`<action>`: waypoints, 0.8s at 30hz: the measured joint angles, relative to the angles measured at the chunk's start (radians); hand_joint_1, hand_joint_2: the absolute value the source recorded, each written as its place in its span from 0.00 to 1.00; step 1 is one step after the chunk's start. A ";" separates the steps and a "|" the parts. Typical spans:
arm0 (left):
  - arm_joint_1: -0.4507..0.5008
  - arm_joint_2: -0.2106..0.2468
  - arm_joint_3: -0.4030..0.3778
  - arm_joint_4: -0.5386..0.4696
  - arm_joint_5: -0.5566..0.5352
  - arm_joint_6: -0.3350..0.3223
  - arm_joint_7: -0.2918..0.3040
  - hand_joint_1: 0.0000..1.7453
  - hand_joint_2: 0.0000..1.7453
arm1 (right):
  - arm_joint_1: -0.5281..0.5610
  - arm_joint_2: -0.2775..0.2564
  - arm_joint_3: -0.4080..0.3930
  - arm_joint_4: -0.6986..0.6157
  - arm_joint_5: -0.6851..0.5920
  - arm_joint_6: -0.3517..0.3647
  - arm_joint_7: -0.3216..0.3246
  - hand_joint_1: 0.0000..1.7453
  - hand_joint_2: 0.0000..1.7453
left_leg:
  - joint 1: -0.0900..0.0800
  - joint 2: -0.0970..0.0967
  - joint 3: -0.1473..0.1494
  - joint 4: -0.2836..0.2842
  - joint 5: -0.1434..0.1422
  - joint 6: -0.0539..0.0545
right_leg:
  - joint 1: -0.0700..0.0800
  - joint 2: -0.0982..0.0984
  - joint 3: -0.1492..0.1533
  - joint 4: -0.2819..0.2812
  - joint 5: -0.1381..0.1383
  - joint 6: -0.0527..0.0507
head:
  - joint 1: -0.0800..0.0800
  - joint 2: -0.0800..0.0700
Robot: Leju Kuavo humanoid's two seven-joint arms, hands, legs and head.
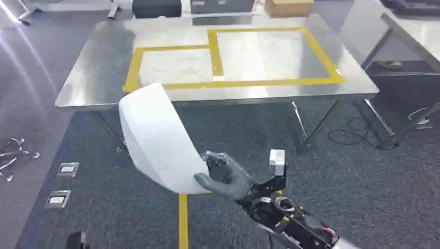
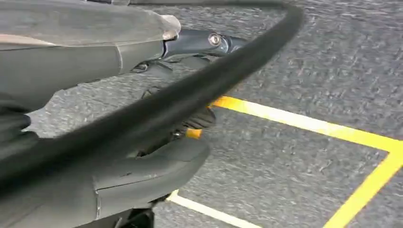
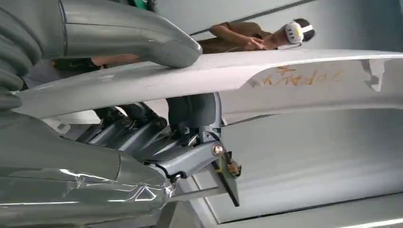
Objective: Take the parts from the cabinet and place them on the table.
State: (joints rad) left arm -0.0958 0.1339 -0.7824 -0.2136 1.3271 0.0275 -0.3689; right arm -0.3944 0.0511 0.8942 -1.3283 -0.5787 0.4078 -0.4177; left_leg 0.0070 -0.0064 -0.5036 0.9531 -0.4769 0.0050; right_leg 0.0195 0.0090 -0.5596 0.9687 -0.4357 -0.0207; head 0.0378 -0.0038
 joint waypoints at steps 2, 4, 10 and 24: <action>0.003 0.000 0.000 0.000 0.000 0.000 0.000 0.00 1.00 | 0.002 -0.002 -0.002 0.000 0.000 0.000 0.000 1.00 1.00 | -0.003 0.000 0.013 0.012 0.006 -0.008 | -0.006 0.000 0.003 -0.009 0.005 -0.010 | -0.003 0.000; 0.001 0.000 -0.001 0.000 0.000 0.000 0.000 0.00 1.00 | 0.001 -0.001 -0.005 -0.003 0.000 0.000 0.000 1.00 1.00 | -0.001 0.001 -0.008 0.065 -0.021 -0.017 | -0.014 -0.002 0.036 -0.028 0.006 -0.014 | -0.006 0.000; 0.002 0.000 -0.001 0.000 0.000 0.000 0.000 0.00 1.00 | 0.004 -0.001 -0.005 -0.005 0.000 0.000 0.000 1.00 1.00 | 0.015 0.001 -0.185 0.259 -0.050 -0.042 | -0.019 0.001 0.058 -0.028 -0.018 -0.014 | -0.039 0.000; 0.001 0.005 -0.005 0.000 -0.002 0.005 0.001 0.00 1.00 | 0.010 -0.003 -0.007 -0.007 0.006 0.000 0.005 1.00 1.00 | 0.008 0.002 -0.035 0.003 0.028 0.016 | -0.024 -0.003 -0.097 0.307 -0.179 0.049 | -0.021 0.000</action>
State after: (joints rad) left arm -0.0950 0.1385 -0.7874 -0.2136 1.3256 0.0328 -0.3681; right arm -0.3844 0.0484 0.8873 -1.3355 -0.5726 0.4078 -0.4131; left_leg 0.0148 -0.0040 -0.5388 0.9564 -0.4494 0.0206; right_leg -0.0048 0.0060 -0.6565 1.2755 -0.6148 0.0287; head 0.0168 -0.0038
